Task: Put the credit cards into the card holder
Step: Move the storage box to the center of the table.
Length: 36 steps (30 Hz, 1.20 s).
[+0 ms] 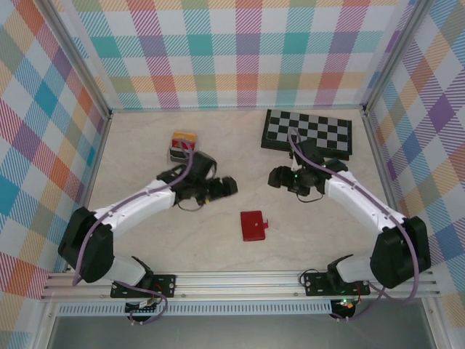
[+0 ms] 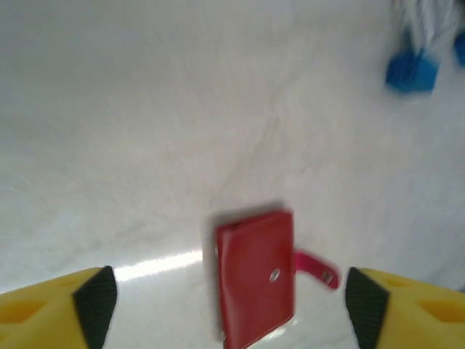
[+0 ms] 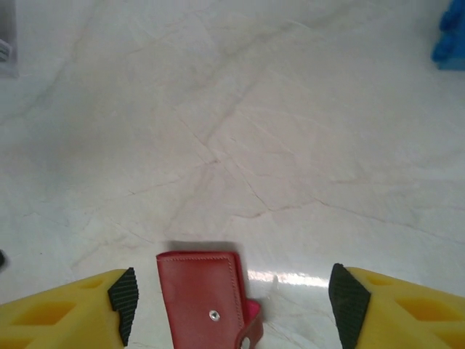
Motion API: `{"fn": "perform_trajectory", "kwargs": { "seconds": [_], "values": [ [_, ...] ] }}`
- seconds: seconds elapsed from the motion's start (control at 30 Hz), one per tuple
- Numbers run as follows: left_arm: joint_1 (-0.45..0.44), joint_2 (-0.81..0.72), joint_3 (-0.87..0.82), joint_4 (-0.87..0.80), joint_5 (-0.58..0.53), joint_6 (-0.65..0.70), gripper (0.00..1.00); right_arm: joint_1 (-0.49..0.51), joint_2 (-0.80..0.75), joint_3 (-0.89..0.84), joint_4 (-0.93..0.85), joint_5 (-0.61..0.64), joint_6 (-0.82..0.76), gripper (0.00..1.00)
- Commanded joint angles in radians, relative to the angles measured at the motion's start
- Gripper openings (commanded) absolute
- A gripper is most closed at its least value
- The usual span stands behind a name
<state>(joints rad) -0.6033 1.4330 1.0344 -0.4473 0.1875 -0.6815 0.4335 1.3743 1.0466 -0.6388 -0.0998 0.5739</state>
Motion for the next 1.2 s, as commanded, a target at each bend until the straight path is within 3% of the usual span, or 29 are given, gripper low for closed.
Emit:
{"fn": "perform_trajectory", "kwargs": {
  "seconds": [0.0, 0.23, 0.53, 0.63, 0.9, 1.17],
  "values": [
    [0.171, 0.034, 0.128, -0.148, -0.083, 0.099, 0.89, 0.007, 0.062, 0.064, 0.053, -0.068, -0.033, 0.75],
    [0.438, 0.299, 0.472, -0.2, -0.049, 0.166, 1.0, 0.007, 0.14, 0.104, 0.133, -0.152, -0.016, 0.82],
    [0.592, 0.679, 0.904, -0.273, 0.016, 0.176, 1.0, 0.007, 0.17, 0.113, 0.154, -0.211, -0.002, 0.9],
    [0.632, 0.78, 0.991, -0.257, 0.112, 0.142, 1.0, 0.007, 0.174, 0.119, 0.139, -0.215, -0.003, 0.91],
    [0.668, 0.943, 1.037, -0.14, 0.328, 0.031, 1.0, 0.006, 0.173, 0.112, 0.102, -0.187, -0.017, 0.91],
    [0.644, 0.925, 0.9, 0.03, 0.483, -0.041, 1.0, 0.005, 0.17, 0.084, 0.114, -0.167, -0.008, 0.91]
  ]
}}
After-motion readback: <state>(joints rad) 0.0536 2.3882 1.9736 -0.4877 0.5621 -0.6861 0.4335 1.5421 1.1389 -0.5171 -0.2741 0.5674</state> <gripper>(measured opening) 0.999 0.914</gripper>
